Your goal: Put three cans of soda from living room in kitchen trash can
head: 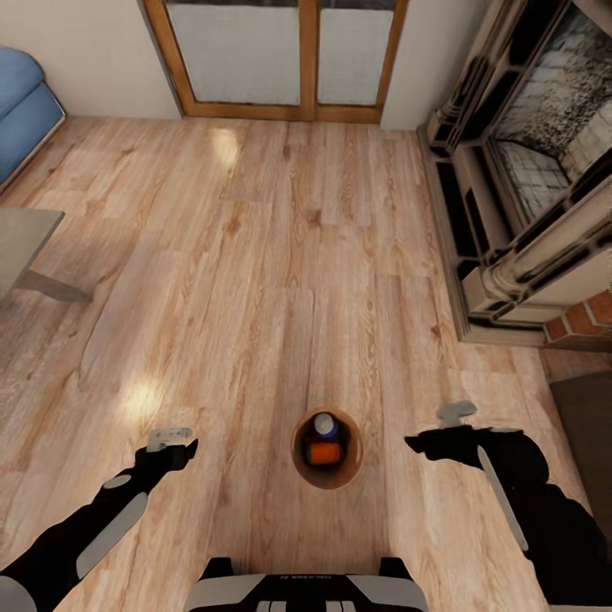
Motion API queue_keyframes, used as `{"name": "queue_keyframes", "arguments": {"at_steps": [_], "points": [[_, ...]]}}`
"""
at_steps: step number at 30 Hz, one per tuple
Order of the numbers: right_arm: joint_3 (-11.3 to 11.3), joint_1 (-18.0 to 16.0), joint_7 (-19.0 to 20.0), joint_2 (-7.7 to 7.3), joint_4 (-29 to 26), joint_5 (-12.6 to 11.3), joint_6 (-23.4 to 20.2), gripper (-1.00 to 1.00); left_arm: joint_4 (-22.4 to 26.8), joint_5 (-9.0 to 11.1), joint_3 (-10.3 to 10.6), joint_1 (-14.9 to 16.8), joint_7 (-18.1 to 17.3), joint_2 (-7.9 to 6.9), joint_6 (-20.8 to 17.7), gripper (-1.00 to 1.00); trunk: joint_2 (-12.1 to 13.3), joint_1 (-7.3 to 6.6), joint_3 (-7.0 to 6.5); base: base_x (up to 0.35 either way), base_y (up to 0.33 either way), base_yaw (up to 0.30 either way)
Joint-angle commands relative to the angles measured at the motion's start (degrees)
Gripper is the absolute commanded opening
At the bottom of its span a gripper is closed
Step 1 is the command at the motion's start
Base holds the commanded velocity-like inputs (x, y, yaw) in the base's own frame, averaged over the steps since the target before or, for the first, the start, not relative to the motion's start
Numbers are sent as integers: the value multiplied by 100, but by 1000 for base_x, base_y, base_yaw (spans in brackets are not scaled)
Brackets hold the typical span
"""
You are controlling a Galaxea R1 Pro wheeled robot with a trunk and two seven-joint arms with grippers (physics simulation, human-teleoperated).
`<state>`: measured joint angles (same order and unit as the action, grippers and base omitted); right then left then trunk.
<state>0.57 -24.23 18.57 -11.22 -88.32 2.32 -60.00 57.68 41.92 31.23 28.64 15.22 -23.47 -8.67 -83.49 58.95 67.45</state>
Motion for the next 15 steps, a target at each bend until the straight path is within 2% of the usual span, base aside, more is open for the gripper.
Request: {"name": "queue_keyframes", "arguments": {"at_steps": [1, 5, 6, 7, 8, 14, 15], "points": [[-10, 129, 79, -47, -55, -1, 0, 100, -3, 0, 19, 1, -43, 1, 25, 100, 42, -22, -28, 0, 0, 0], [-214, 565, 284, -196, -172, 11, 575, 100, -34, 4, 66, -7, -230, -4, 192, 100, 202, -110, -136, 0, 0, 0], [-430, 832, 352, -238, -199, 2, 962, 100, -138, 3, 79, -28, -303, -5, 282, 100, 242, -132, -164, 0, 0, 0], [-547, 976, 378, -251, -208, -1, 1158, 100, -217, 2, 86, -40, -334, -4, 329, 100, 282, -154, -191, 0, 0, 0], [-936, 1527, 444, -275, -228, -9, 1986, 100, -599, 1, 128, -68, -482, -1, 576, 100, 322, -176, -218, 0, 0, 0], [-1217, 2341, 470, -265, -93, -31, 3376, 100, -1017, 3, 194, -94, -745, -6, 913, 100, 563, -308, -381, 0, 0, 0], [-1217, 2341, 470, -265, -93, -31, 3376, 100, -1017, 3, 194, -94, -745, -6, 913, 100, 603, -330, -408, 0, 0, 0]]}}
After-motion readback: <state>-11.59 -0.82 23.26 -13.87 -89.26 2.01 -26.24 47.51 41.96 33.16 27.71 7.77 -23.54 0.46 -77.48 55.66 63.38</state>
